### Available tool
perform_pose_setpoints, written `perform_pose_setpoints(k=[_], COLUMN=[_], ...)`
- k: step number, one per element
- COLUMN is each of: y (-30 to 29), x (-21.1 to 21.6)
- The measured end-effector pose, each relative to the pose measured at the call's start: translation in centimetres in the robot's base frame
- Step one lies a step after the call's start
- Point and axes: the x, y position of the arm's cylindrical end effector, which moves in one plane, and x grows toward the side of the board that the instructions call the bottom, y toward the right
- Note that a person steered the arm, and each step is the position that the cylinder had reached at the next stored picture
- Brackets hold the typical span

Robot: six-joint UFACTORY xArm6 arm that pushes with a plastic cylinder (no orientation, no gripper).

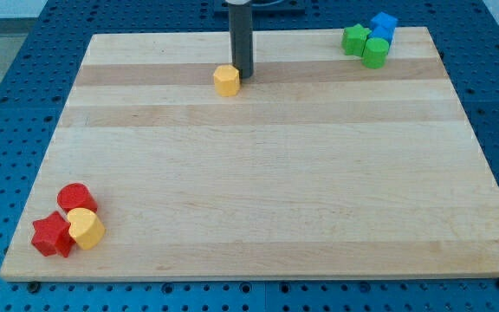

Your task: Move the yellow hexagon to the top of the red circle

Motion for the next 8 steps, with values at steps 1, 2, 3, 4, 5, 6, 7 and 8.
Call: perform_pose_setpoints(k=[1,2,3,4,5,6,7,8], y=[-1.6,-3.7,-6.1,-8.1,-8.8,-8.7,-7.8,-6.0], x=[1.0,2.8,4.4,6.3,8.2,10.3,11.2,11.3])
